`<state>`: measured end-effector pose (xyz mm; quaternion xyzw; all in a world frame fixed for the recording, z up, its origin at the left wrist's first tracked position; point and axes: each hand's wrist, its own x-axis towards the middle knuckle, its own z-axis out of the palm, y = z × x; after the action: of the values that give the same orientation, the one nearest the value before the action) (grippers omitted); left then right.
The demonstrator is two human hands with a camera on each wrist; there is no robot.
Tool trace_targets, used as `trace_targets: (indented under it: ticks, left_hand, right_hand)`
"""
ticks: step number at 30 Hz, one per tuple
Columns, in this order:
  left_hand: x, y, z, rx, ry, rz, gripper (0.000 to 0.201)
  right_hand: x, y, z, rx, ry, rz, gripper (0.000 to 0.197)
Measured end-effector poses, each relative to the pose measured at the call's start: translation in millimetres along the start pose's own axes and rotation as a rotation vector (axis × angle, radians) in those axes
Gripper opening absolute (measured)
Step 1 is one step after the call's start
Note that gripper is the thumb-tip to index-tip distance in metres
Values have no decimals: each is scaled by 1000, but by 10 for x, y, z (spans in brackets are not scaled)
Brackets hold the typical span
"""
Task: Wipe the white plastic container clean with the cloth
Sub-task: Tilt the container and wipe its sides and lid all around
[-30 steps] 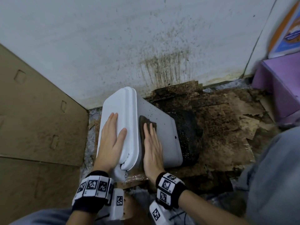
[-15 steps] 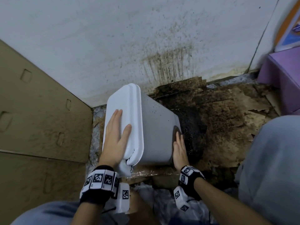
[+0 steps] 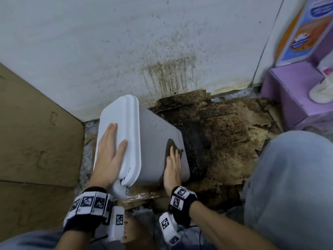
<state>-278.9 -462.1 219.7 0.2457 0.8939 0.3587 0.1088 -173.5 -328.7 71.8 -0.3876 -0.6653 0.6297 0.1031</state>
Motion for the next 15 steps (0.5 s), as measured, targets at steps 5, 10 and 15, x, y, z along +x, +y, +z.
trace_targets:
  ticks: [5,10,15]
  left_hand:
    - [5,-1,-18,12,4,-13,61]
    - [3,-25,-14,17,5,-4,61]
    - [-24,-37,-11,-34,-11,4,59]
  right_hand:
    - [-320,-606,177,55,-89,-237,51]
    - [-396,-658,82,22,-166,-411,53]
    - [-180,-110,-158,-246,-165,-495,52]
